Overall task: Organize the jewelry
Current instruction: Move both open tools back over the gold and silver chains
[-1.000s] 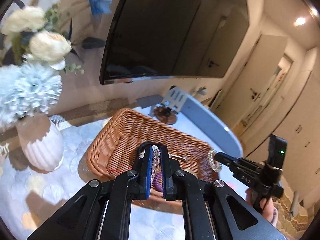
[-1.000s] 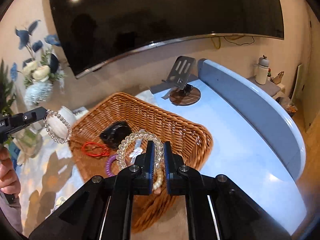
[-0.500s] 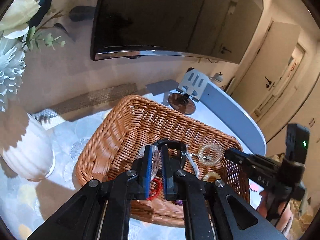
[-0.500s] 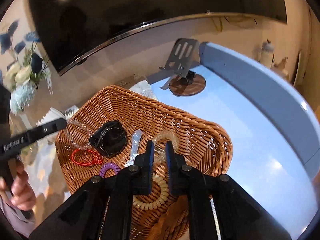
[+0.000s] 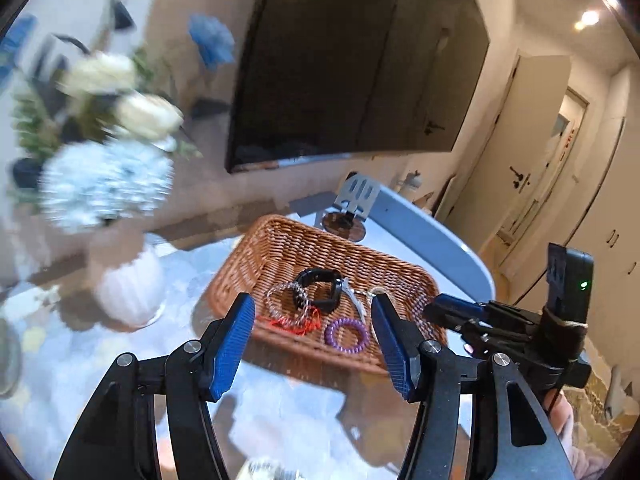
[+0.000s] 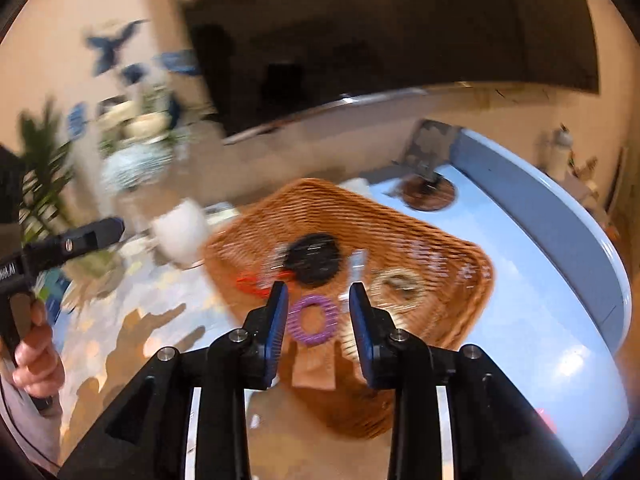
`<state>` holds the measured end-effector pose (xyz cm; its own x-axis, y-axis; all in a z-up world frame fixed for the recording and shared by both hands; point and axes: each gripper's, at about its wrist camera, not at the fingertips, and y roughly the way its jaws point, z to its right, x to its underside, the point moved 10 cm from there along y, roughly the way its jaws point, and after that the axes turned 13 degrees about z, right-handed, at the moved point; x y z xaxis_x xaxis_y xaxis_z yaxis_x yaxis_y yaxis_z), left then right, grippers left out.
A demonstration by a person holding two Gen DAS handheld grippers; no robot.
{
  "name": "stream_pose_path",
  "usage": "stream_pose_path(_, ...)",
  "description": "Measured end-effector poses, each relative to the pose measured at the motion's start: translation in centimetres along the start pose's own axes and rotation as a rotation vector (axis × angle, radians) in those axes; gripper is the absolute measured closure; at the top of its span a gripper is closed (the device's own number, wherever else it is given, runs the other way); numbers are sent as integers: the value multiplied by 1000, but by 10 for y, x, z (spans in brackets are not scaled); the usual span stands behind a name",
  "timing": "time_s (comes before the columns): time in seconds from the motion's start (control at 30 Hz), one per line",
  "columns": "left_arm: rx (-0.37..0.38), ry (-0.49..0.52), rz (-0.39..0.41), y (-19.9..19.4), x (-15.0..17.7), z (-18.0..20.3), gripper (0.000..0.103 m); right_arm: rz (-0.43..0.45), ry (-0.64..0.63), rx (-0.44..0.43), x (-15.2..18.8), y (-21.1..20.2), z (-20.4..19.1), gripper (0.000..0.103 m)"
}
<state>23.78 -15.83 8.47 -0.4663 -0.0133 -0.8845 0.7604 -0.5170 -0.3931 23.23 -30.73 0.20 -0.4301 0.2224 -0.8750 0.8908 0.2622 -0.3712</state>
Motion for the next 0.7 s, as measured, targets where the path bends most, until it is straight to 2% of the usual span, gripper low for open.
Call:
stream_pose_path(0.13, -38, 16, 63, -60, 2, -10, 41, 11, -60, -72, 15, -20, -47, 69)
stream_pose_path(0.27, -43, -59, 112, -110, 18, -29, 41, 0, -84, -143, 40, -24, -81, 68)
stream_pose_path(0.37, -46, -111, 115, -129, 44, -40, 41, -30, -78, -180, 63, -18, -97, 68)
stream_pose_path(0.47, -43, -181, 89, -136, 97, -51, 41, -44, -59, -223, 86, -10, -108, 68)
stream_pose_path(0.57, -81, -215, 15, -126, 147, -65, 41, -83, -64, -259, 111, 3, -118, 68)
stream_pose_path(0.7, -92, -268, -39, -111, 182, -77, 41, -122, -92, -263, 132, 14, -124, 68)
